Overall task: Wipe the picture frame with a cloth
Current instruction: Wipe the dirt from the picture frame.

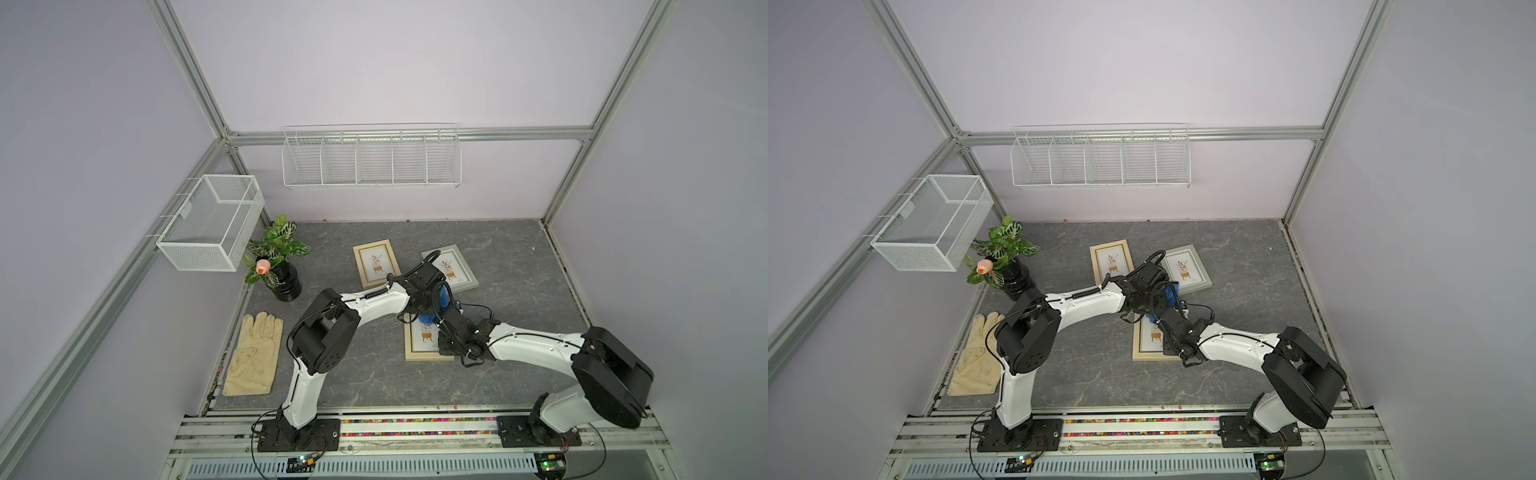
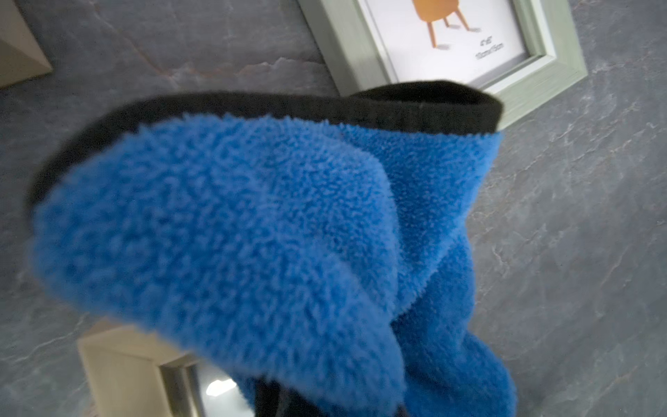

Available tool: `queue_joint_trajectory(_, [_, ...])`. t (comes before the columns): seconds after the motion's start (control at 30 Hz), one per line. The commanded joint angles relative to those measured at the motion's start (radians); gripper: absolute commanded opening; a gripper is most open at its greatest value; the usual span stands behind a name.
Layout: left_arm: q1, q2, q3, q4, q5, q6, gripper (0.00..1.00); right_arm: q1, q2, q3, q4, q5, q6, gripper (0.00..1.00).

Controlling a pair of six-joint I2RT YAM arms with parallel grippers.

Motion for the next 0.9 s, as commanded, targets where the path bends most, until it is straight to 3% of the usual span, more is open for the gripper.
queue_joint_trajectory(0.0, [0.012, -0.064, -0.059, -0.073, -0.067, -0.008, 0.0, 0.004, 0.002, -0.023, -0.06, 0.018, 0.007, 0.16])
queue_joint_trajectory(0.23, [-0.049, -0.245, -0.278, -0.07, -0.085, -0.041, 0.0, 0.004, 0.016, -0.029, -0.044, 0.005, 0.013, 0.16])
queue_joint_trajectory(0.37, [-0.124, -0.298, -0.379, -0.067, -0.063, -0.11, 0.0, 0.004, 0.006, -0.026, -0.054, 0.013, 0.007, 0.16])
queue_joint_trajectory(0.47, [-0.125, -0.306, -0.417, -0.048, -0.046, -0.139, 0.0, 0.005, 0.01, -0.026, -0.049, 0.01, 0.011, 0.16])
queue_joint_trajectory(0.73, [0.052, -0.182, -0.123, -0.13, -0.086, 0.025, 0.0, 0.005, -0.023, -0.021, -0.077, 0.025, 0.005, 0.17])
queue_joint_trajectory(0.87, [0.071, -0.103, -0.015, -0.142, -0.063, 0.047, 0.0, 0.005, -0.044, -0.031, -0.078, 0.018, 0.014, 0.17])
